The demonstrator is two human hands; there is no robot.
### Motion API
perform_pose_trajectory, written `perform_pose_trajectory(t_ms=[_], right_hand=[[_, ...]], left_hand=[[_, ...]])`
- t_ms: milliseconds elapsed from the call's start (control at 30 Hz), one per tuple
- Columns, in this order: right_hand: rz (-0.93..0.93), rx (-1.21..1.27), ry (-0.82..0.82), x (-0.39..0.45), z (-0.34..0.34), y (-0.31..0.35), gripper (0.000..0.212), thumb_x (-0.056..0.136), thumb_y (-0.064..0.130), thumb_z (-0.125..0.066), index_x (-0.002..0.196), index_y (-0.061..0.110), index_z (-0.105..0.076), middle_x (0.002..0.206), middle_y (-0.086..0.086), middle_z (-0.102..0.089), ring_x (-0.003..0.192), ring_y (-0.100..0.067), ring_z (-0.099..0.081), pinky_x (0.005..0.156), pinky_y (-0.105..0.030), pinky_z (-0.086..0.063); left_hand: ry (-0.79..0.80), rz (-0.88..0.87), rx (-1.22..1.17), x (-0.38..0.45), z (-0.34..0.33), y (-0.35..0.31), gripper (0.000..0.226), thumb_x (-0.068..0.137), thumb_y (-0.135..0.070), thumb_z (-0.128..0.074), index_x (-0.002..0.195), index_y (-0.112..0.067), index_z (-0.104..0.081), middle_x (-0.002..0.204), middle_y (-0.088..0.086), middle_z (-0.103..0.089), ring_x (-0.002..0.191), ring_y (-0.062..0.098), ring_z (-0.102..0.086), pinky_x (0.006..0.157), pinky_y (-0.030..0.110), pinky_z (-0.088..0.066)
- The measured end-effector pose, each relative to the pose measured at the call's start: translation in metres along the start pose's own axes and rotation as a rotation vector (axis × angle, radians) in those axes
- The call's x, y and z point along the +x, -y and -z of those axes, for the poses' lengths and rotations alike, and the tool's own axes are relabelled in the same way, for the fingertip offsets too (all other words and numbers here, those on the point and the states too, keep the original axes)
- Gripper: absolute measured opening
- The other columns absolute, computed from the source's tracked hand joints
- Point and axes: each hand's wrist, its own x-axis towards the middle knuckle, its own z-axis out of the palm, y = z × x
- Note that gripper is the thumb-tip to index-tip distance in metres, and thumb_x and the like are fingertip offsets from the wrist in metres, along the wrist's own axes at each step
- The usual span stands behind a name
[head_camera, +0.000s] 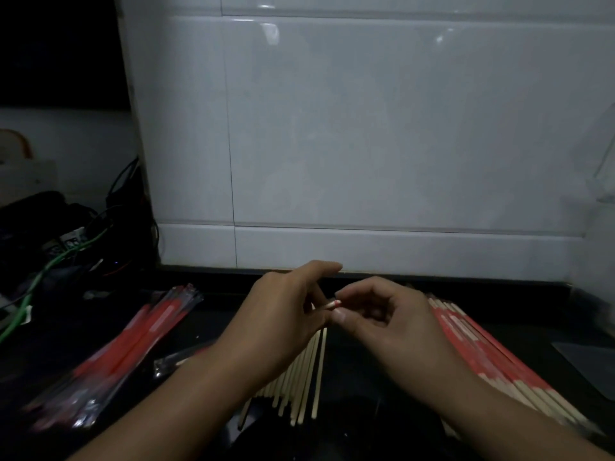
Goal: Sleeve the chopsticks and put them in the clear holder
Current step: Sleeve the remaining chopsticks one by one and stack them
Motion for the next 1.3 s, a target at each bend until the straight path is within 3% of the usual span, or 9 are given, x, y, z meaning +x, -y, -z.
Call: perform_pose_trajectory(t_ms=[233, 367, 467, 533, 700, 867, 1000, 1200, 1300], right_hand=[[0.061, 0.053, -0.164, 0.006, 0.004, -0.006, 0.015, 0.079, 0.0, -0.076, 0.084, 0.015, -0.073, 0.078, 0.005, -0.074, 0.072, -0.005, -0.07, 0.066, -0.013, -0.053], [0.073, 0.216, -0.276, 0.015, 0.013, -0.011, 0.018, 0.079, -0.007, -0.073, 0.081, 0.01, -0.072, 0.074, -0.005, -0.074, 0.068, -0.015, -0.073, 0.066, -0.018, -0.056], [0.055, 0.275, -0.281, 0.018, 0.018, -0.014, 0.016, 0.08, -0.008, -0.072, 0.082, 0.008, -0.071, 0.075, -0.008, -0.074, 0.07, -0.019, -0.074, 0.068, -0.02, -0.057], [0.066, 0.194, -0.224, 0.019, 0.02, -0.016, 0.02, 0.081, -0.006, -0.072, 0.083, 0.014, -0.072, 0.077, -0.003, -0.075, 0.073, -0.016, -0.073, 0.069, -0.021, -0.056], [0.272, -0.479, 0.096, 0.013, 0.022, -0.032, 0.019, 0.084, 0.017, -0.073, 0.094, 0.032, -0.068, 0.09, 0.02, -0.063, 0.087, 0.0, -0.061, 0.076, -0.013, -0.047], [0.37, -0.519, 0.593, 0.006, 0.001, -0.028, 0.022, 0.088, 0.018, -0.068, 0.106, 0.03, -0.07, 0.104, 0.034, -0.048, 0.1, 0.011, -0.053, 0.089, -0.011, -0.043], [0.405, -0.469, 0.648, 0.006, -0.002, -0.027, 0.023, 0.087, 0.01, -0.068, 0.104, 0.024, -0.075, 0.105, 0.044, -0.043, 0.101, 0.017, -0.049, 0.09, -0.009, -0.042], [0.411, -0.496, 0.676, 0.003, 0.0, -0.026, 0.016, 0.088, 0.01, -0.069, 0.096, 0.02, -0.077, 0.112, 0.017, -0.053, 0.095, 0.012, -0.052, 0.084, -0.004, -0.039], [0.418, -0.503, 0.692, 0.001, 0.001, -0.024, 0.017, 0.09, 0.007, -0.064, 0.093, 0.021, -0.074, 0.118, 0.019, -0.045, 0.093, 0.004, -0.057, 0.083, -0.012, -0.046]], left_hand=[[0.036, 0.003, -0.101, -0.001, -0.003, -0.003, 0.061, 0.08, -0.036, -0.079, 0.134, -0.044, -0.052, 0.087, -0.019, -0.069, 0.083, -0.007, -0.06, 0.071, 0.008, -0.043], [0.023, 0.16, -0.251, 0.005, 0.005, 0.003, 0.007, 0.088, -0.035, -0.071, 0.094, -0.033, -0.073, 0.079, -0.014, -0.072, 0.071, 0.003, -0.067, 0.067, 0.025, -0.054], [0.025, 0.227, -0.319, 0.007, 0.01, 0.008, 0.011, 0.086, -0.032, -0.074, 0.079, -0.024, -0.075, 0.074, -0.005, -0.074, 0.065, 0.005, -0.068, 0.061, 0.019, -0.051], [0.018, 0.248, -0.333, 0.007, 0.011, 0.009, 0.011, 0.086, -0.029, -0.074, 0.078, -0.022, -0.075, 0.072, -0.003, -0.074, 0.064, 0.007, -0.069, 0.061, 0.022, -0.053], [-0.052, 0.311, -0.317, 0.008, 0.011, 0.018, 0.014, 0.086, -0.03, -0.076, 0.074, -0.023, -0.076, 0.066, -0.001, -0.072, 0.062, 0.011, -0.068, 0.062, 0.032, -0.052], [-0.049, 0.349, -0.368, 0.011, 0.01, 0.023, 0.015, 0.091, -0.02, -0.07, 0.076, -0.02, -0.072, 0.07, 0.0, -0.073, 0.061, 0.012, -0.068, 0.067, 0.04, -0.056], [-0.024, 0.353, -0.405, 0.011, 0.01, 0.02, 0.014, 0.094, -0.01, -0.063, 0.085, -0.018, -0.07, 0.074, -0.003, -0.075, 0.057, 0.009, -0.067, 0.057, 0.027, -0.051], [-0.05, 0.386, -0.465, 0.012, 0.013, 0.023, 0.013, 0.095, -0.009, -0.062, 0.086, -0.014, -0.07, 0.076, 0.001, -0.075, 0.061, 0.015, -0.069, 0.058, 0.029, -0.05], [-0.044, 0.39, -0.468, 0.011, 0.013, 0.022, 0.012, 0.096, -0.01, -0.062, 0.088, -0.014, -0.07, 0.077, 0.001, -0.076, 0.062, 0.014, -0.07, 0.058, 0.028, -0.051]])
